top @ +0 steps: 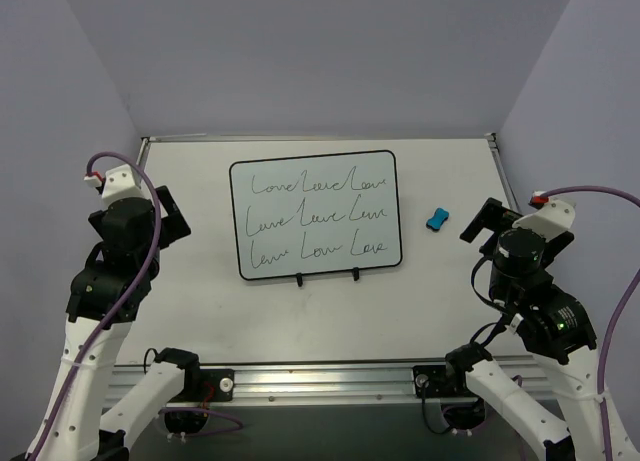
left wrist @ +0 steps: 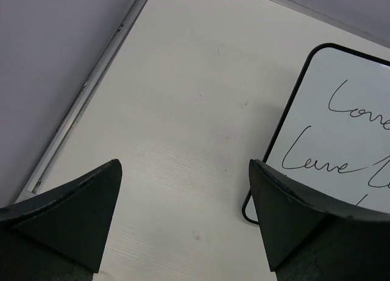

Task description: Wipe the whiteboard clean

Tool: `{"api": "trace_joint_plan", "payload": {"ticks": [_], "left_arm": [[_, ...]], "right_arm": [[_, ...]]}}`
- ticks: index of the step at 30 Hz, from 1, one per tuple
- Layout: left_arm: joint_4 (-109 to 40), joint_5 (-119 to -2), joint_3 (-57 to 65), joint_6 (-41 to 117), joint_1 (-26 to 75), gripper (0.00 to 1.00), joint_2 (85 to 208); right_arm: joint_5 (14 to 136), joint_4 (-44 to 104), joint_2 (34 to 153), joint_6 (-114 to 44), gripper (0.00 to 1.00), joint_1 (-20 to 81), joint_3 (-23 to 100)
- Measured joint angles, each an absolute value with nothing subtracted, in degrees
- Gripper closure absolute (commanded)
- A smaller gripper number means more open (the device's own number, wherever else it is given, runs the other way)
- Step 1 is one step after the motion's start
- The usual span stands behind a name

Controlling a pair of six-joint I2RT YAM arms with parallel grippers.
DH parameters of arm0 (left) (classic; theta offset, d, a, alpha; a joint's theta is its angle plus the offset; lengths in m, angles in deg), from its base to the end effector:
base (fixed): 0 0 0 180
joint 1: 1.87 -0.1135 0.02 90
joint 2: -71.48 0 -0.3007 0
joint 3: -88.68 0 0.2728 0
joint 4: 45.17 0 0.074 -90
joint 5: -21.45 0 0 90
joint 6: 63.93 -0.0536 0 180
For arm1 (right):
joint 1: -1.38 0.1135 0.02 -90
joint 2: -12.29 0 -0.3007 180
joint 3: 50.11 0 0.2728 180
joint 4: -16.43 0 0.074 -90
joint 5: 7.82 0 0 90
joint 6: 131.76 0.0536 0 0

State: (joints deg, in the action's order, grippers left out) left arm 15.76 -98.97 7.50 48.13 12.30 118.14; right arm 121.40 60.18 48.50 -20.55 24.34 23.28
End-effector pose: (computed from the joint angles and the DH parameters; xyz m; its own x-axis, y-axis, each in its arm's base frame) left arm 0.1483 -0.0094 0.4333 -0.3138 -0.2548 -0.9147 -0.3738 0.9187 -0.1277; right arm 0.1140 0.0115 0.4428 0.0017 0.3051 -0.9523 0.2956 0.9096 0.2920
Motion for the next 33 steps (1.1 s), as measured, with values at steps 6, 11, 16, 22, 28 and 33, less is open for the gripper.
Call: {"api": "trace_joint_plan", "payload": {"ticks": [6, 11, 16, 22, 28, 33], "left_arm": [[15.6, -99.8, 7.5, 49.0, 12.3, 0.06, 118.1], [13.8, -96.6, 7.9, 48.9, 11.6, 0.06, 118.7], [11.1, -91.1, 7.2, 48.0, 11.1, 0.06, 121.2], [3.5, -68.4, -4.7, 46.3, 2.4, 0.06, 137.6], [-0.3, -43.3, -10.8, 41.6, -3.7, 0.06, 155.8], [-0.3, -27.1, -13.0, 37.2, -7.7, 0.06, 168.4]], "right_arm": [[120.1, 57.7, 48.0, -20.8, 0.0, 24.3, 22.8], [109.7, 49.8, 46.8, -22.4, 0.0, 24.3, 19.5], [103.0, 45.4, 48.6, -22.5, 0.0, 24.3, 18.8], [98.2, 43.2, 49.4, -22.4, 0.0, 24.3, 18.1], [93.1, 43.1, 48.0, -22.5, 0.0, 24.3, 17.6], [89.8, 43.4, 47.4, -23.6, 0.0, 24.3, 17.6]]}}
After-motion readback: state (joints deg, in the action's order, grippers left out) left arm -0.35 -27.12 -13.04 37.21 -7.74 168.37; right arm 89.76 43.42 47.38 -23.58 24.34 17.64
